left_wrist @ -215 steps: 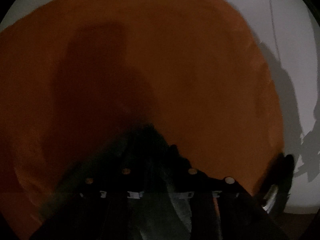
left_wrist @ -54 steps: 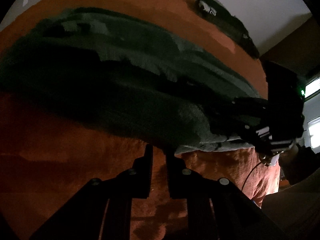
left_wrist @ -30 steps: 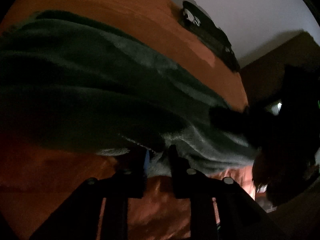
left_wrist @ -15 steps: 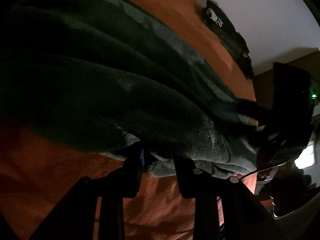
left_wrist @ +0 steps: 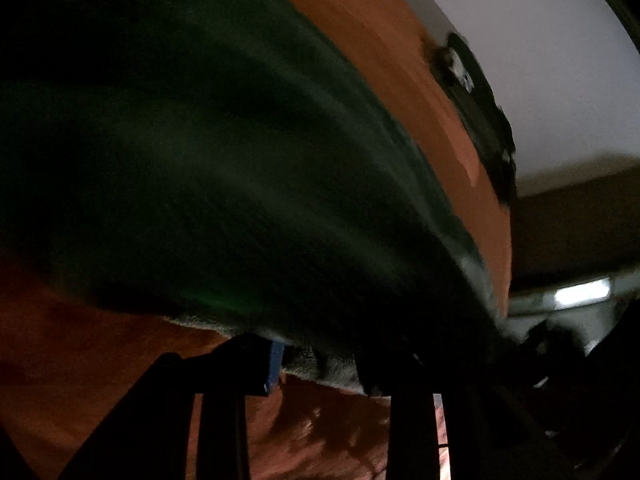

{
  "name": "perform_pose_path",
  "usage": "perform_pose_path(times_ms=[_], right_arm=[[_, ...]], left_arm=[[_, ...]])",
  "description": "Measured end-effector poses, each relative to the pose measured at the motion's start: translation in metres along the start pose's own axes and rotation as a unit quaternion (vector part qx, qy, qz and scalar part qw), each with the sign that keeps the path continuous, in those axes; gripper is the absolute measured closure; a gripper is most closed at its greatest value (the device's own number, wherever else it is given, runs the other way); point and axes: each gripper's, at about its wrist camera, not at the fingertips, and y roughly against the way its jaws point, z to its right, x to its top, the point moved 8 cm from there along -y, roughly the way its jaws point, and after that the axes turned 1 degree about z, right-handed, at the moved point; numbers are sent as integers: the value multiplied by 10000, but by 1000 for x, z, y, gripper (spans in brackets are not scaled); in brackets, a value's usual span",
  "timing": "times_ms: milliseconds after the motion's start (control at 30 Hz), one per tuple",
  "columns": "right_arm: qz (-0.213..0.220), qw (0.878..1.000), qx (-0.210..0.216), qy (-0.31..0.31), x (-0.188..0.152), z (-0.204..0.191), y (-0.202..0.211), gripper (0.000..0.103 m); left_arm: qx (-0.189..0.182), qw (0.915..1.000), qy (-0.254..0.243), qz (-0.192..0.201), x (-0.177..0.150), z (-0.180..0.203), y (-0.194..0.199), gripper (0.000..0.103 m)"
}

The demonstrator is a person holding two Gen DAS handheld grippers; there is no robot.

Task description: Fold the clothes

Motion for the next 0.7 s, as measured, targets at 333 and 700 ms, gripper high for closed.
perform_pose_path(times_ms=[333,700], right_arm=[[-471,9987,145,103,-47,1,-26,90],[-462,9861,-648,1458,-52,-23,-21,92]], left_arm=[[-64,9994,343,3,-7,-48,39,72],[325,9949,642,713,68,-116,128,48]])
